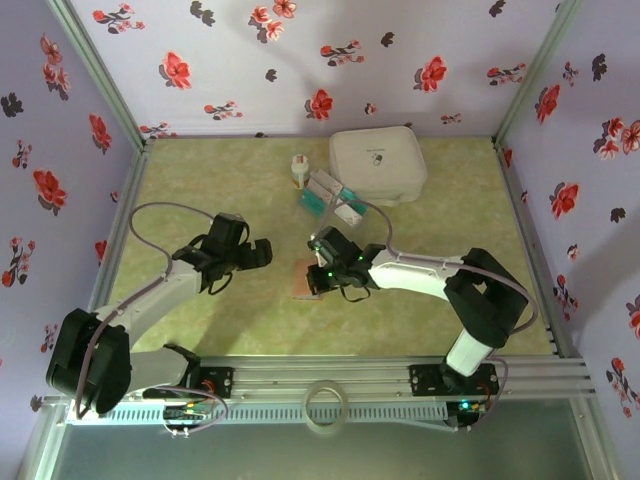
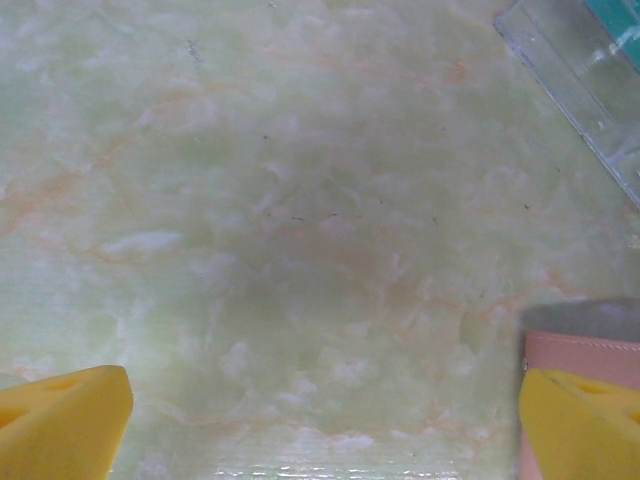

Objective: Put the credit cards into the card holder

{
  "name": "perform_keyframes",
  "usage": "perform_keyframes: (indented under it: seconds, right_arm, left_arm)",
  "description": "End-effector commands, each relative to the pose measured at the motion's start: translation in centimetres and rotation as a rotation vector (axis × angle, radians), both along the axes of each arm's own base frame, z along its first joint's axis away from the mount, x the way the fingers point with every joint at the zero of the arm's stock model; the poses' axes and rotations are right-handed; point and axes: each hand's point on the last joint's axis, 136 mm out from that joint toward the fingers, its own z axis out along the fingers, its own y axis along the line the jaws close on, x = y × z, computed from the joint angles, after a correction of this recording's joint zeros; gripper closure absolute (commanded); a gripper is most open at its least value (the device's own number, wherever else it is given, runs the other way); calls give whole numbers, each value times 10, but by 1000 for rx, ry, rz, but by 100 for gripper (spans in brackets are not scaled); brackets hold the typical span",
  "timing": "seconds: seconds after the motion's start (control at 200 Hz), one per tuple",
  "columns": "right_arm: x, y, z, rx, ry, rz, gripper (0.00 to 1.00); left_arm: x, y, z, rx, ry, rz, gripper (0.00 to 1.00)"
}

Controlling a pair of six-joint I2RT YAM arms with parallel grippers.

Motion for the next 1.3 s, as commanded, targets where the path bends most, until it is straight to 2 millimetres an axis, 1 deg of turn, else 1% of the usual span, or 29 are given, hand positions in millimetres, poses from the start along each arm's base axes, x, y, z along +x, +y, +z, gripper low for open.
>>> perform_keyframes:
  seconds: [0.0,0.155,0.27,0.36,0.59,0.665,0.84,0.91,0.985,1.11,1.175,1.295]
  right_arm:
    - [5,0,-1,37,-15,-33,100]
    - [4,-2,-18,35,13,-49,100]
    - [2,-2,-25,36,24,-54,100]
    - [2,-3,-27,38,28,-62,100]
    - [2,-5,-32,40,34,-74,100]
    - [2,-5,-31,42,34,-76,100]
    - [2,-4,-30,45,33,-76,100]
    - [2,-4,-27,50,31,-76,100]
    - [1,-6,-20,56,22,-75,100]
    - [6,-15,3,65,-15,-96,100]
    - [11,-25,18,65,-40,-121,95]
    - [20,-44,38,38,-76,-176,75]
  left_arm:
    - [5,-18,10,-15,-15,-85,0]
    - [5,-38,8,2,-6,-157,0]
    - [6,-53,2,19,8,-210,0]
    - [6,-65,-3,31,15,-251,0]
    - [5,-88,-20,50,39,-314,0]
    - [3,-94,-27,59,46,-333,0]
    - [0,-100,-43,77,69,-357,0]
    - [-1,-100,-50,90,83,-362,0]
    - [-3,-99,-60,102,102,-362,0]
    - [-7,-94,-71,128,118,-356,0]
    - [-9,-91,-75,146,121,-348,0]
    - [-13,-85,-80,185,123,-329,0]
